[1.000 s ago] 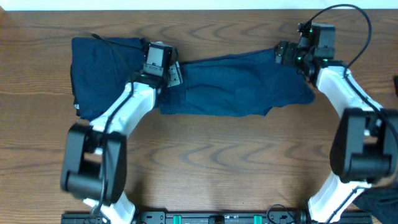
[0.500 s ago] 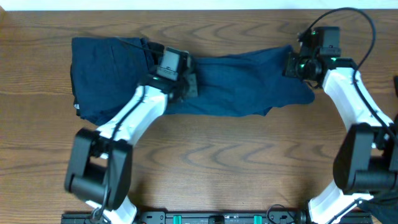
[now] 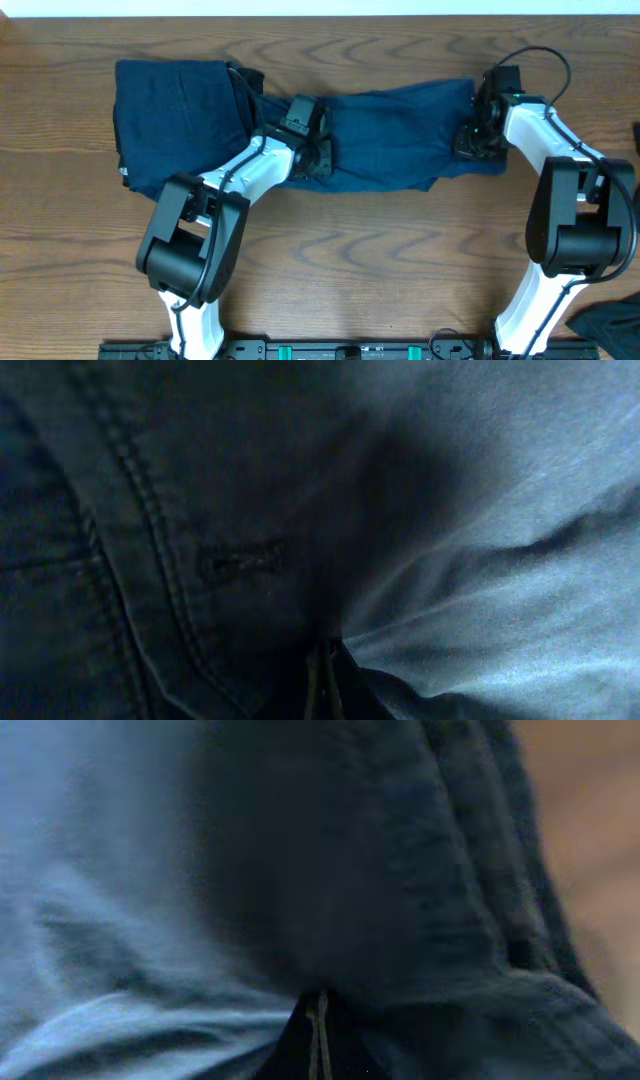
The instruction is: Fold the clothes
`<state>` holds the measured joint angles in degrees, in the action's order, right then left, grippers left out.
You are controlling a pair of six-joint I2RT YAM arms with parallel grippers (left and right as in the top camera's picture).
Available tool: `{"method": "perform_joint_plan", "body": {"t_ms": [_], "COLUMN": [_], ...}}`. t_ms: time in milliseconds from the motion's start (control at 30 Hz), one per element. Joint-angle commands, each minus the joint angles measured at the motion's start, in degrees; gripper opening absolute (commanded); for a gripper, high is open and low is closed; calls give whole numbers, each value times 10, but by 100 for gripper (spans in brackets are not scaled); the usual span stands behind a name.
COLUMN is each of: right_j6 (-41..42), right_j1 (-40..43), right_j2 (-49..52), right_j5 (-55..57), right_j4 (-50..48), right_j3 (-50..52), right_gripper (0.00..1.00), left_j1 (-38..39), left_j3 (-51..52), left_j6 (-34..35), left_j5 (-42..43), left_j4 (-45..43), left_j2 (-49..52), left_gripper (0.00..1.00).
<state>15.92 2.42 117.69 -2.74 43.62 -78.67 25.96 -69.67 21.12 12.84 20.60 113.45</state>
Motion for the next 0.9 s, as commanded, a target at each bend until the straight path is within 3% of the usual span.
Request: {"method": "perform_joint_plan", "body": {"t_ms": [0,167,367,567,867], "right_j6": [38,40,30,-69,-67], "right_j1": [35,73,104,93,82], "right_j2": [26,25,4,-75,-128], "right_j5": [86,88,83,-17,-25], "right_j4": [50,124,147,144,106], "right_j3": [22,22,18,-16,-12], "right_gripper": [1,1,1,1,1], "left_j1": [37,103,163,162,135], "left_j3": [5,5,4,4,4], "left_j6": [-3,-3,-4,-8,-8], "left_j5": [1,0,-21,-115,-176], "left_j4": [24,37,40,42,26], "left_j2": [9,7,-3,-70,-133], "left_gripper": [6,6,6,6,6]}}
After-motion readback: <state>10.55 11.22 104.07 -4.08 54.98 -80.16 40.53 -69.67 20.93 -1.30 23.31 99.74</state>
